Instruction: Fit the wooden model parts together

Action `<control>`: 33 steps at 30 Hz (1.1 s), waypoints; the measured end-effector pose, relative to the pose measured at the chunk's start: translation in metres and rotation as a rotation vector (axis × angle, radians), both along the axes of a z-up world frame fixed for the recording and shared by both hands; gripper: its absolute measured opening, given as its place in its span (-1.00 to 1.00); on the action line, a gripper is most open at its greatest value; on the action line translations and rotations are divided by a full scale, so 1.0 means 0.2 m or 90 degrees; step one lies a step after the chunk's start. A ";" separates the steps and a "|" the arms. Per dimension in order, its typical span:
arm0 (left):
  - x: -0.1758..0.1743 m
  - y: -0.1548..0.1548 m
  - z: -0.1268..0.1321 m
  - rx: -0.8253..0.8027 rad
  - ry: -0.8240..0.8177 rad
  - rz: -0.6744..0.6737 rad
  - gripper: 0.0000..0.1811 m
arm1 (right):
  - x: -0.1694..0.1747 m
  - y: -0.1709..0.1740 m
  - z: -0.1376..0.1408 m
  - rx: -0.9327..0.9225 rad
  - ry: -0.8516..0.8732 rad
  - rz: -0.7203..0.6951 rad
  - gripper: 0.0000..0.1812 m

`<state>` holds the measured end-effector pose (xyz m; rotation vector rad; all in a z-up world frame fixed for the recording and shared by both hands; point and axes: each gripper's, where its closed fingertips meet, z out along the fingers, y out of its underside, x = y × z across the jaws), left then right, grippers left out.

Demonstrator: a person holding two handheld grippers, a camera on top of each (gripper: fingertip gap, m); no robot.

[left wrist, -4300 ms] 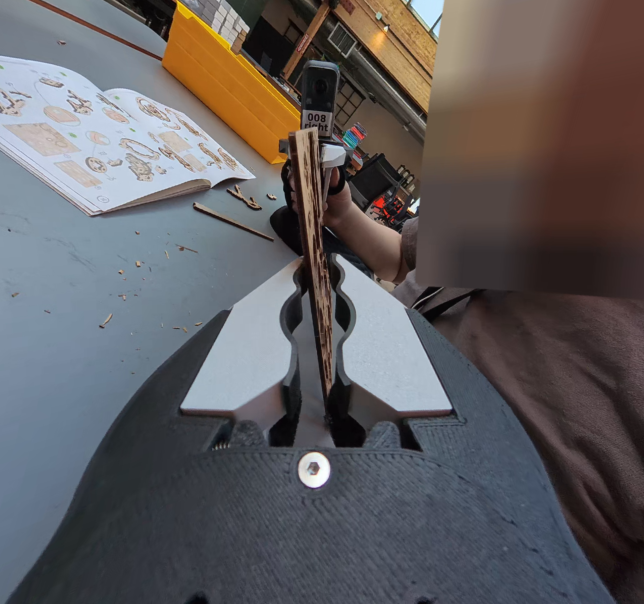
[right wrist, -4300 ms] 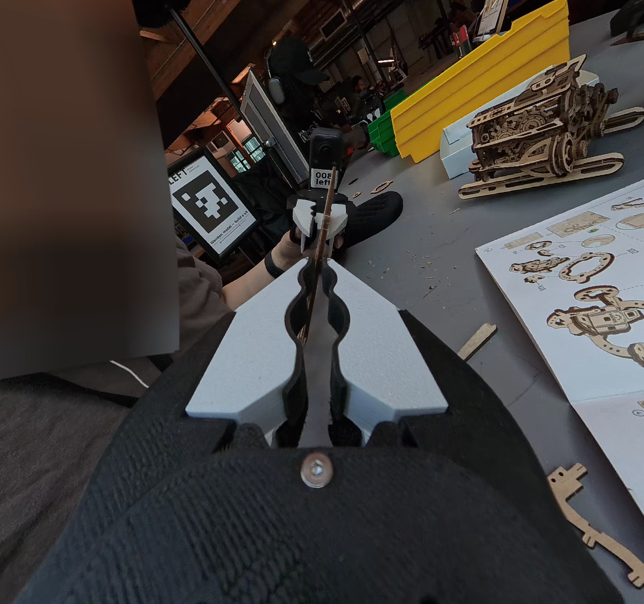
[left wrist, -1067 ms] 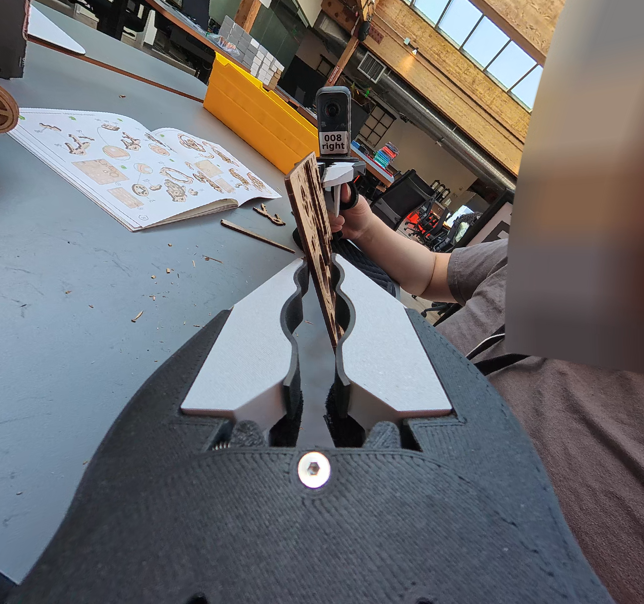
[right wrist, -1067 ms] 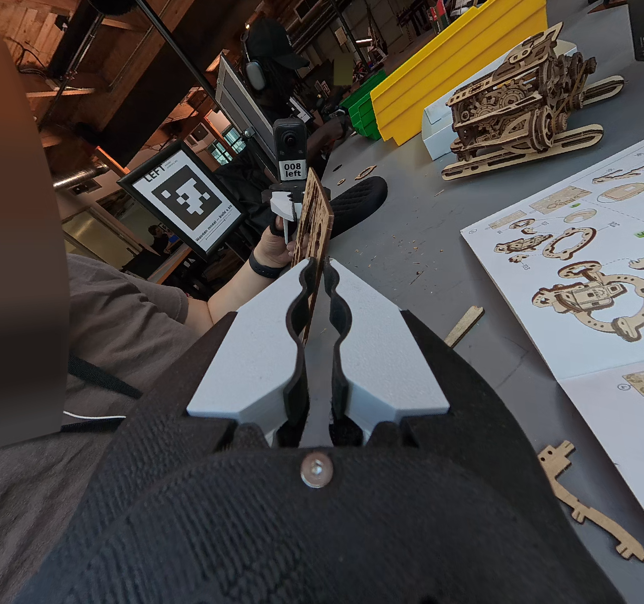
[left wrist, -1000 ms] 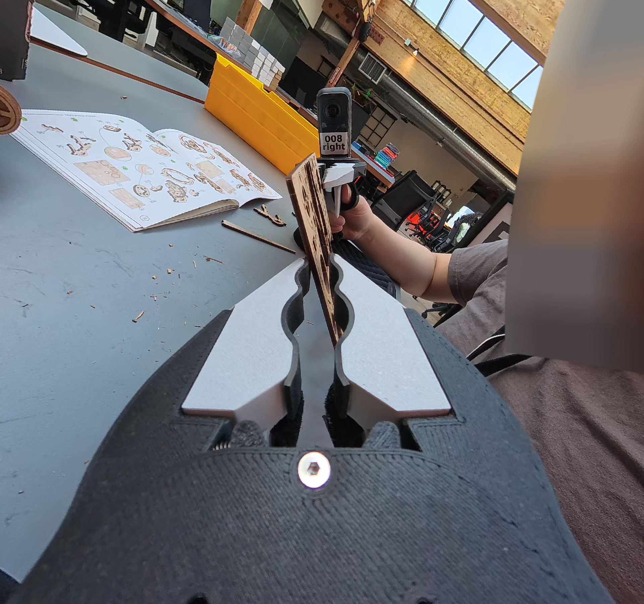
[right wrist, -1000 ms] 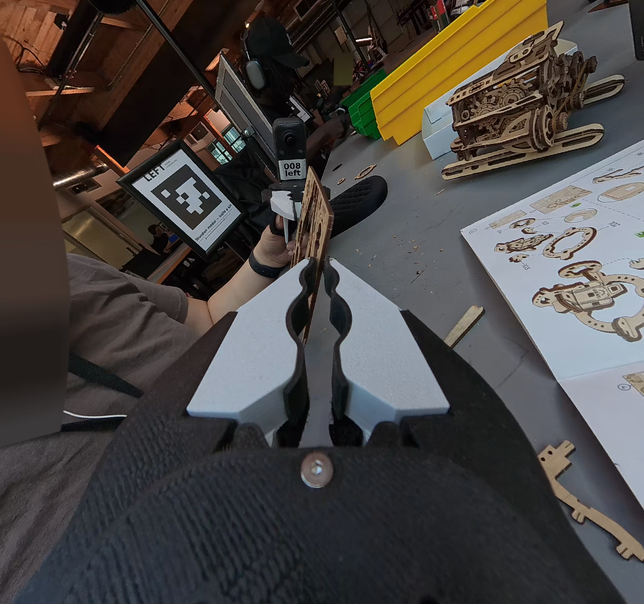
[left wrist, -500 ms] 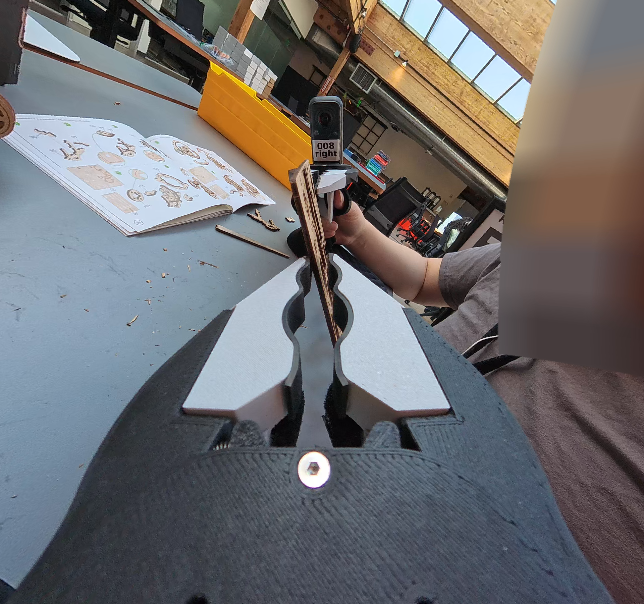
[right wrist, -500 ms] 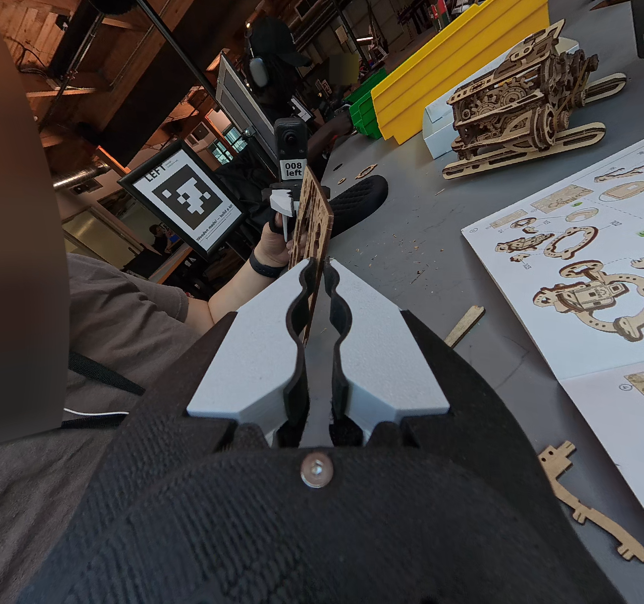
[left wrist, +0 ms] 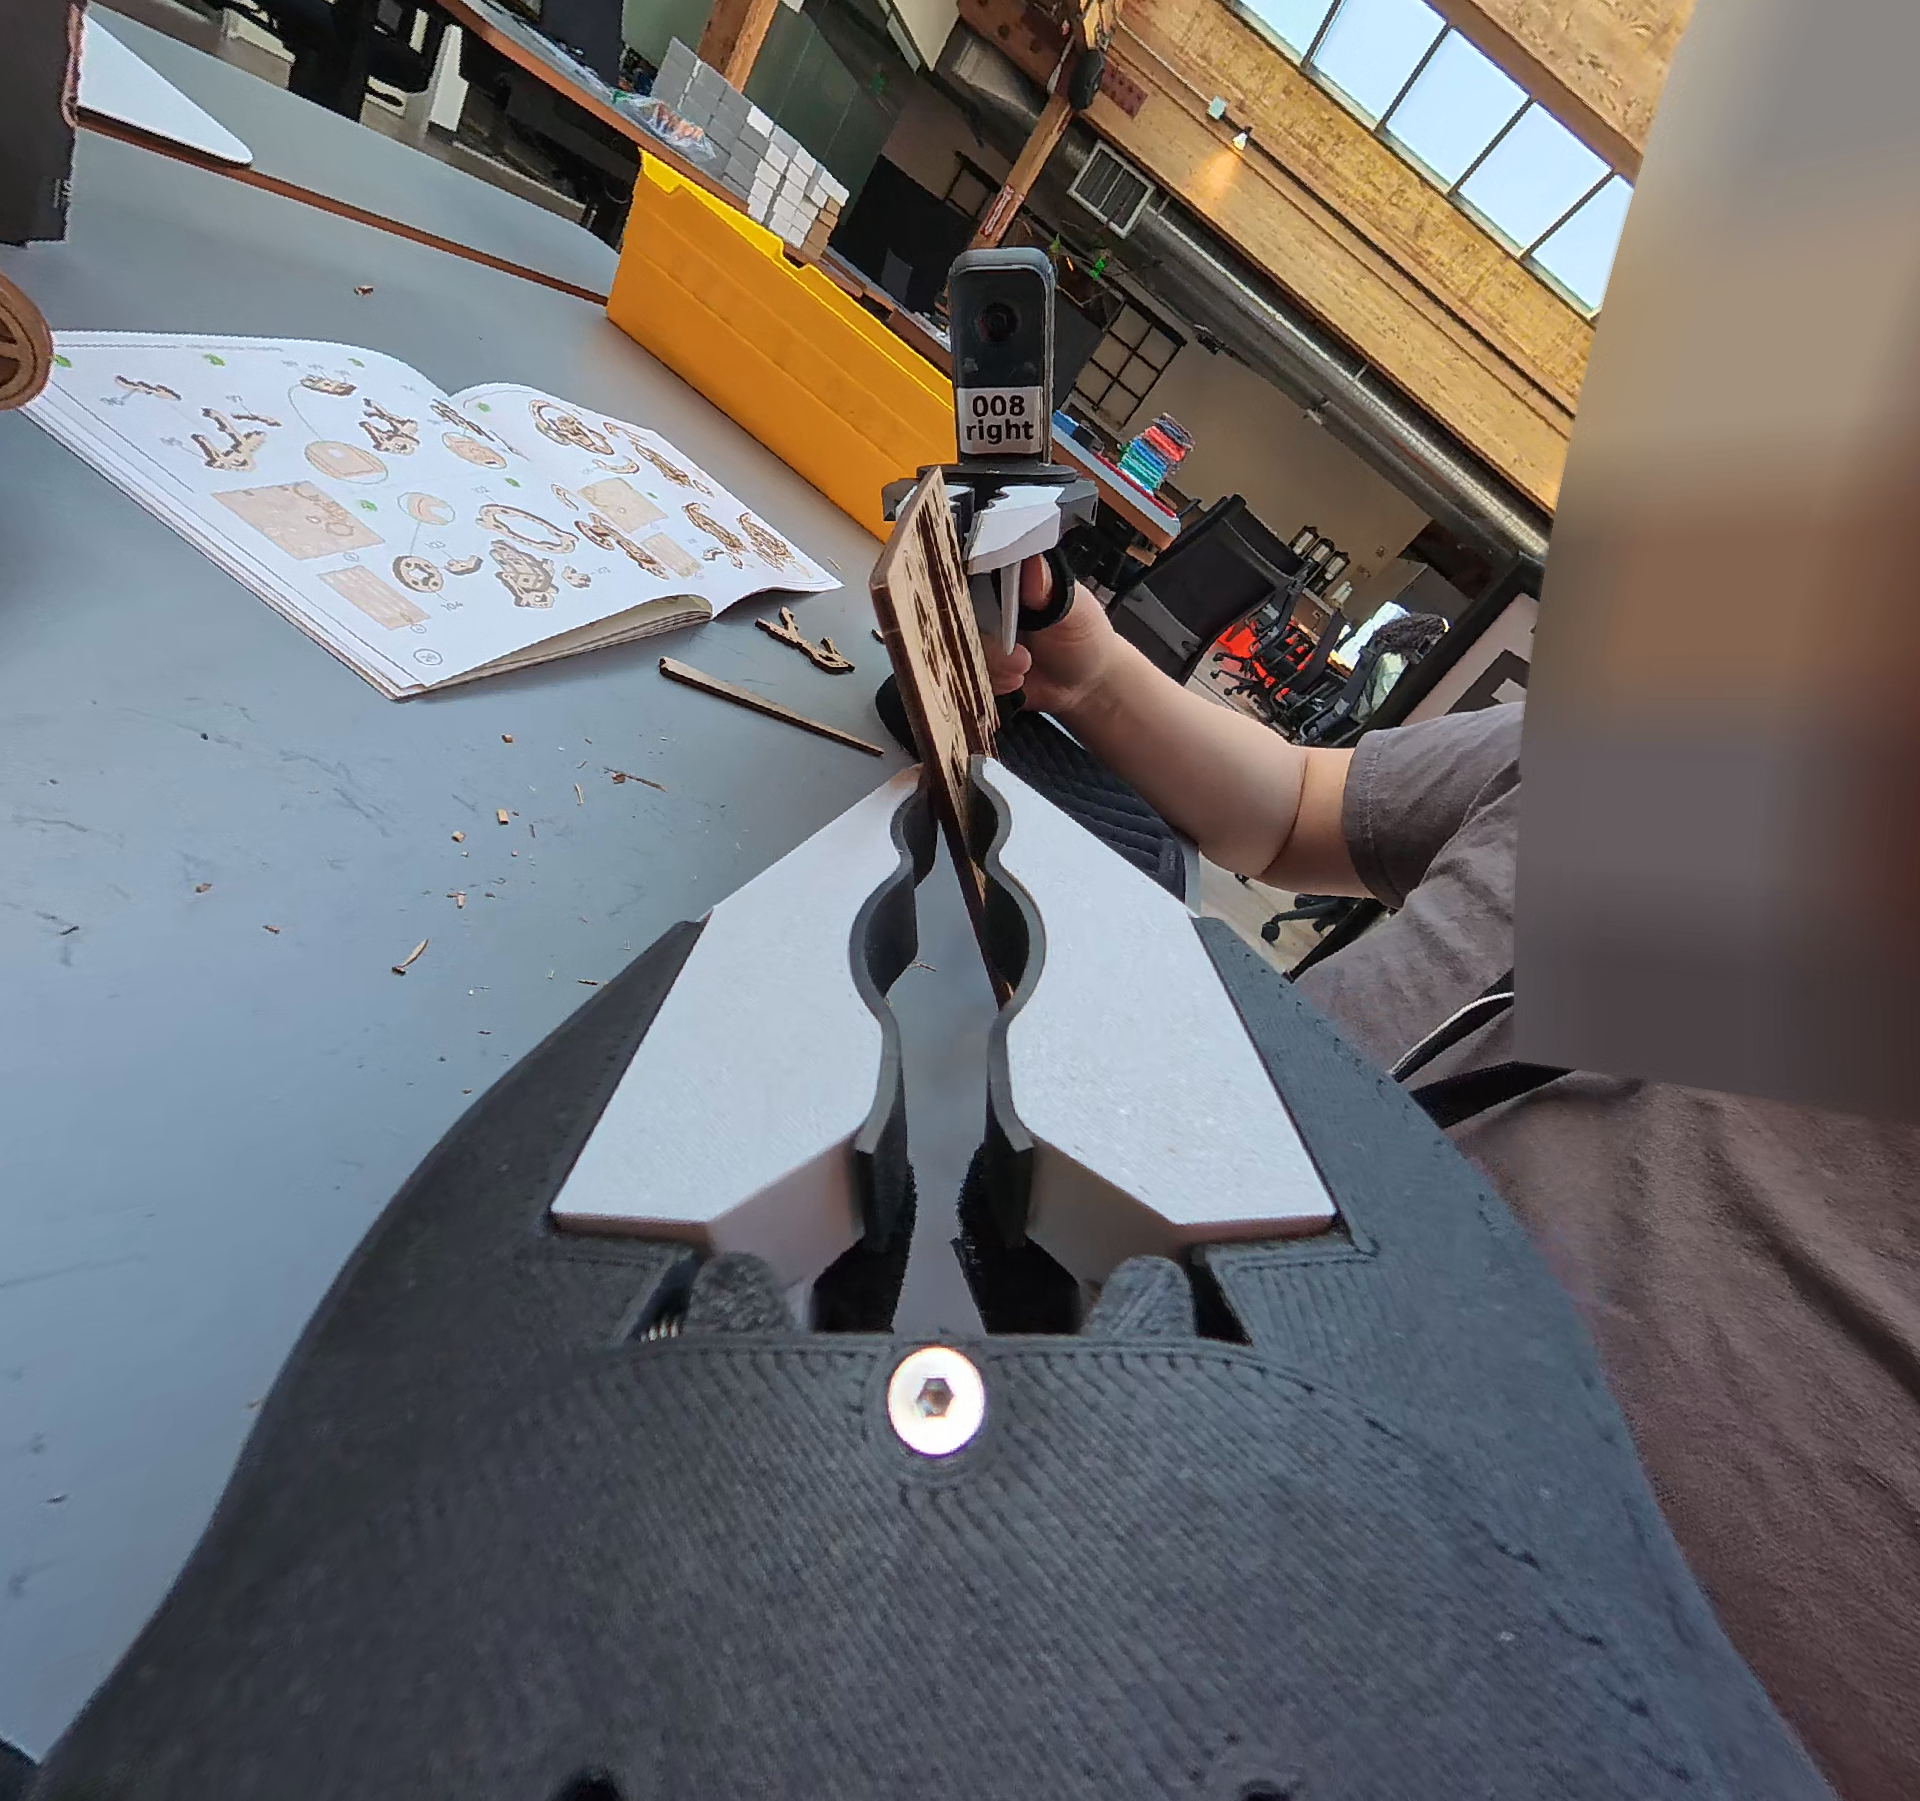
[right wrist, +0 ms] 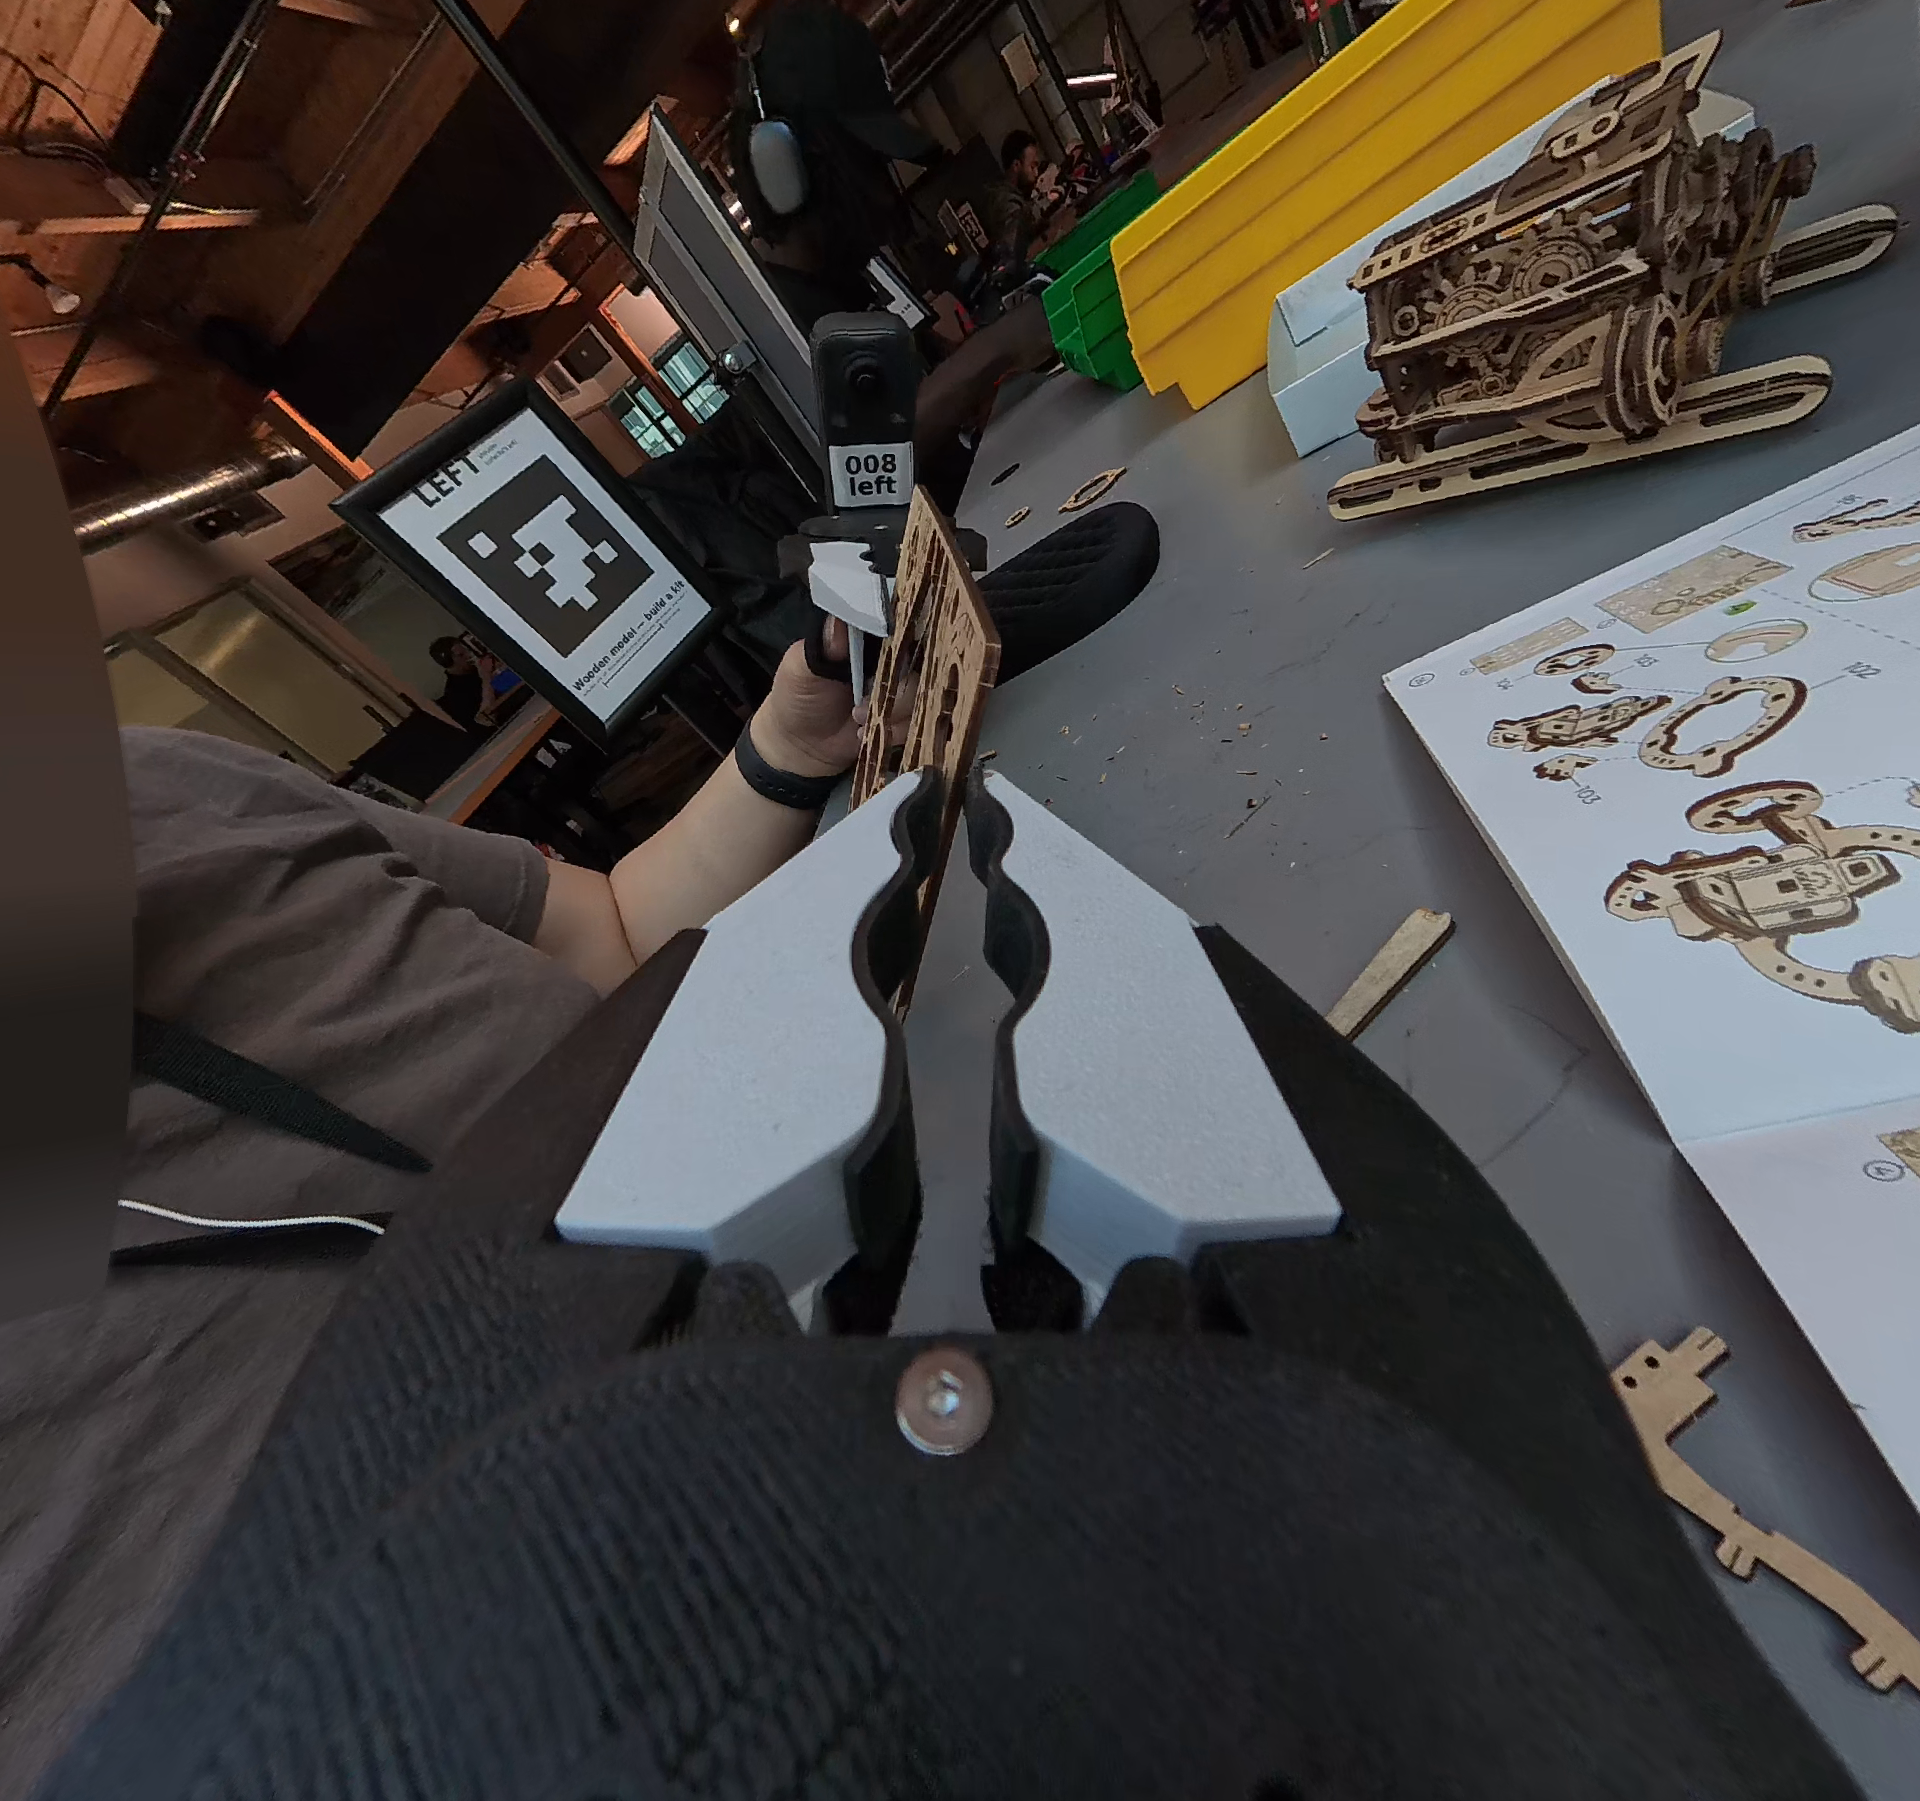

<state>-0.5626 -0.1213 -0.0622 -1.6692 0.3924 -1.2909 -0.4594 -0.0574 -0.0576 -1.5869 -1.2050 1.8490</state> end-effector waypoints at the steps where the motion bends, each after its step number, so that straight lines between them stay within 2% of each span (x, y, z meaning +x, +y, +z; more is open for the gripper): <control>1: 0.00 0.00 0.00 0.001 0.004 0.003 -0.97 | 0.00 0.00 0.00 0.001 0.000 0.000 -0.98; 4: 0.00 0.00 0.00 0.001 0.007 0.004 -0.98 | 0.00 0.00 0.00 0.001 -0.003 0.000 -0.97; 12: -0.02 -0.02 0.02 -0.001 -0.011 0.014 -0.99 | 0.02 0.09 0.05 -0.015 0.044 -0.067 -0.73; 19: -0.24 -0.11 0.14 -0.033 -0.127 0.057 -1.00 | 0.05 0.14 0.09 -0.051 0.087 -0.075 -0.76; 22: -0.44 -0.19 0.22 -0.024 -0.157 0.115 -1.00 | 0.04 0.13 0.08 -0.040 0.078 -0.070 -0.77; 26: -0.83 -0.32 0.27 -0.035 -0.192 0.240 -1.00 | 0.04 0.12 0.07 -0.037 0.071 -0.068 -0.78; 30: -1.33 -0.48 0.25 -0.062 -0.224 0.406 -1.00 | 0.04 0.14 0.08 -0.056 0.077 -0.070 -0.80; 33: -1.66 -0.59 0.19 -0.093 -0.253 0.505 -1.00 | 0.04 0.14 0.08 -0.066 0.085 -0.072 -0.81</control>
